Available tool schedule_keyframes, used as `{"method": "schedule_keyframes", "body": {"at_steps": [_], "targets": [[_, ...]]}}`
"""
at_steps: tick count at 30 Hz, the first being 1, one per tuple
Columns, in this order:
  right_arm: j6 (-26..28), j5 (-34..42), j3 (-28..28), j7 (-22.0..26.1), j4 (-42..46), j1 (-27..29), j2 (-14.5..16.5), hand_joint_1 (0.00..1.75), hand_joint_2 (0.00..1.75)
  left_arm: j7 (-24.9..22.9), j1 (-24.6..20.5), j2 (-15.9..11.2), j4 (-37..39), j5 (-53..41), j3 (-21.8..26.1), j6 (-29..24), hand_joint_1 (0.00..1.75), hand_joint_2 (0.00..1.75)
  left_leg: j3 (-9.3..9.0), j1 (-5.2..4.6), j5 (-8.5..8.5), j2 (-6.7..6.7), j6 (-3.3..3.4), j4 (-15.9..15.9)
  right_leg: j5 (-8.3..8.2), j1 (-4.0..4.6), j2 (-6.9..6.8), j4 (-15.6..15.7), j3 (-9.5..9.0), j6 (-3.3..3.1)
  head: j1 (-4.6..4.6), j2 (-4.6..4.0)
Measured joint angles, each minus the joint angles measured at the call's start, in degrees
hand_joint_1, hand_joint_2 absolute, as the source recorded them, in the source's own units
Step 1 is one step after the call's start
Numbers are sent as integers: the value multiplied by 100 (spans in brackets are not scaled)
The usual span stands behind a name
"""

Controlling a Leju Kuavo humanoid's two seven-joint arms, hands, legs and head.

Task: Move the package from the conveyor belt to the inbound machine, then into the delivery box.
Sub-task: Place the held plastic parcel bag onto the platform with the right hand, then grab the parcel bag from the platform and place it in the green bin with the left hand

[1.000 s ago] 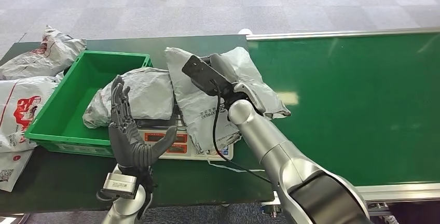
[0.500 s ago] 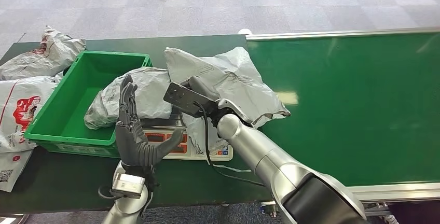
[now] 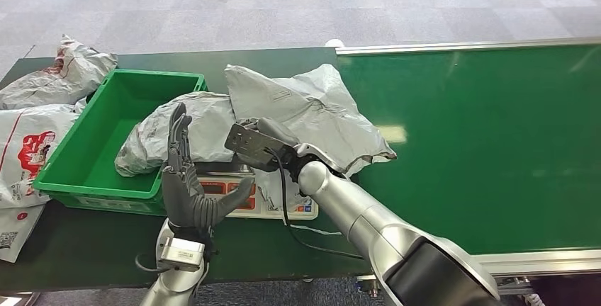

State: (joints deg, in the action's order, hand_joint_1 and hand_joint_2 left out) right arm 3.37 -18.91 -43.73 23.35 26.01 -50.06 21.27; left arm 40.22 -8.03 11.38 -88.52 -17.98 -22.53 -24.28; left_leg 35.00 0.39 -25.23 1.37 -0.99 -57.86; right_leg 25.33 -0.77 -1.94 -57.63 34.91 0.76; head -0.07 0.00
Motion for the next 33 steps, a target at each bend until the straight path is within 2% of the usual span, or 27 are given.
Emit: {"method": "schedule_keyframes", "body": {"at_steps": [4,7,9,11,13,16,18,20,24,28,33], "targets": [[-260,49,-96,214,-70,-1,0,0,175,0,-17,21,48,-133,0,32,0,175,0,0,0,0,0,0,0,0,0,0,0,0,-1,0],[-77,1,-136,274,-100,-7,0,0,175,0,-20,46,75,-254,0,-33,0,175,0,0,0,0,0,0,0,0,0,0,0,0,-1,0],[615,-140,-151,164,-85,-20,0,0,175,0,1,57,73,-346,10,-128,0,175,1,0,0,0,0,0,0,0,0,0,-1,0,-1,0],[1720,-364,-155,-24,8,-41,0,0,175,0,65,65,48,-416,53,-196,0,175,1,0,0,1,0,0,0,0,1,0,-1,0,-1,0],[2596,-626,-117,-93,171,-69,-1,0,175,0,139,73,17,-457,110,-221,0,175,0,0,0,5,0,0,0,0,5,0,1,0,-1,0],[3370,-1445,247,130,740,104,-4,0,175,-20,195,103,-3,-469,179,-216,0,175,-1,0,0,1,0,0,0,1,2,0,1,-1,-1,0],[3625,-2238,805,353,1635,487,-3,0,175,-102,206,123,-2,-469,222,-179,0,175,1,1,0,-6,0,0,3,2,-7,0,1,-3,-1,0],[3681,-2880,1451,483,2977,1006,0,0,175,-248,199,139,34,-459,280,-115,0,175,8,0,-1,-18,0,0,8,2,-26,0,1,-4,-2,0],[3714,-3508,2452,536,5805,1843,4,0,175,-575,41,146,360,-511,503,-131,0,175,16,-3,-4,-30,3,-1,13,-3,-47,3,2,-4,-1,0],[3717,-3683,2896,518,7875,2357,7,0,175,-826,-362,142,928,-710,864,-326,0,175,11,-6,-8,-10,4,-1,11,-5,-27,4,3,-2,1,0],[3670,-3413,3108,809,9044,2732,7,0,175,-993,-681,139,1340,-1219,1209,-560,0,175,4,-2,-7,-4,1,0,9,-1,-13,2,2,-3,1,0]]}}
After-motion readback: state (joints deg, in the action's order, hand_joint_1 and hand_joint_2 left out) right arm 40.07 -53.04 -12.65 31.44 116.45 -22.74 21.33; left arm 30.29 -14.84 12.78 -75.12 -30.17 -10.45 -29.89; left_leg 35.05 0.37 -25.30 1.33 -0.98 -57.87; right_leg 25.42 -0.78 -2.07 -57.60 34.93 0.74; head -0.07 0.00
